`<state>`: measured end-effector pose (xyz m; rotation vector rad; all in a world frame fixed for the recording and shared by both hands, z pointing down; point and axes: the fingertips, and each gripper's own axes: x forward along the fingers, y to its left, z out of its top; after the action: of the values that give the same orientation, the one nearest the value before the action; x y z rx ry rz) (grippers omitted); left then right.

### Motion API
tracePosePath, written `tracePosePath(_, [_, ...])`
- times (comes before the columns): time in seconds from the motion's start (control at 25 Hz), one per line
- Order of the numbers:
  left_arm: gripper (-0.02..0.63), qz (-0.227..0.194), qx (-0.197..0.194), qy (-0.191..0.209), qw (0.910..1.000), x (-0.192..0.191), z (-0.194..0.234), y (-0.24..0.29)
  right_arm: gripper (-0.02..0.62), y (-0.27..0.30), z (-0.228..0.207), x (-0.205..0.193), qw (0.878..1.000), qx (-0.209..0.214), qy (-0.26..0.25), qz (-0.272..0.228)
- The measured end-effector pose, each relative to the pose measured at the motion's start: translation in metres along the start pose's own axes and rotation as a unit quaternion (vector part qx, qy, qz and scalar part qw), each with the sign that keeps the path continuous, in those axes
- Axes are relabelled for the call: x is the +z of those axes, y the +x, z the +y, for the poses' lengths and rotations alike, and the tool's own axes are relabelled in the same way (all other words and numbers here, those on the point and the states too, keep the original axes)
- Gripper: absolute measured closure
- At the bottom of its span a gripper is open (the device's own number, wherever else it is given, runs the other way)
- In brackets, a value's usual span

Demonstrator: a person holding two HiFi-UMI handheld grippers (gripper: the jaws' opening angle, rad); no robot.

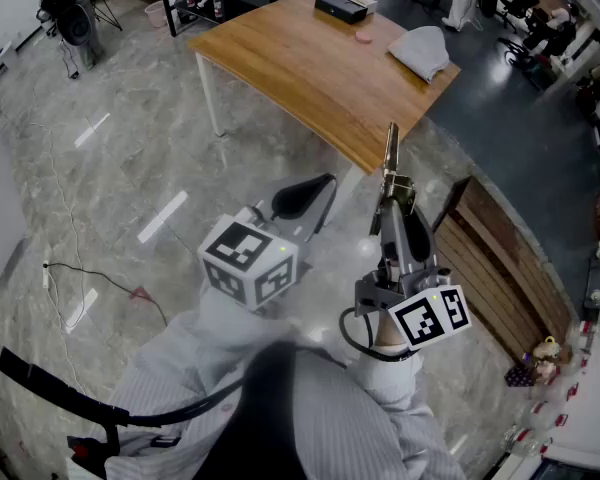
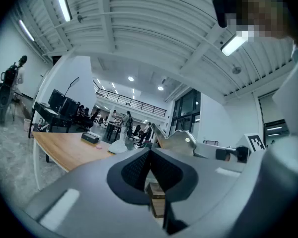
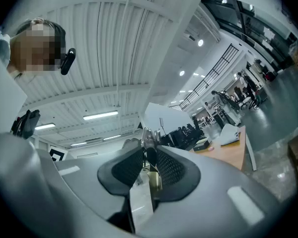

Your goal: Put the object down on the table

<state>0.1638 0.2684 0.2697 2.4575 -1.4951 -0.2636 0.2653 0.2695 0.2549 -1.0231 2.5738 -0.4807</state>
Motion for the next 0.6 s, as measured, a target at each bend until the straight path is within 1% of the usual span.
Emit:
tracePosePath(0.12, [0.604, 0.001, 0.0, 0.0, 1.0, -0.002, -0.001, 0.002, 0.497, 0.002, 0.003, 0.01, 1.0, 0.001, -0.016, 0.0])
tracePosePath(0.28, [0.604, 0.001, 0.002, 0.001, 1.0, -0.002, -0.002, 0.004, 0.497, -0.001, -0.003, 0.008, 1.0, 0.0, 0.001, -0.004])
tracePosePath(0.6, [0.604, -0.002, 0.011, 0.004, 0.9999, -0.002, -0.003, 0.007, 0.494, 0.0, -0.007, 0.01, 1.0, 0.013, 0.014, -0.006])
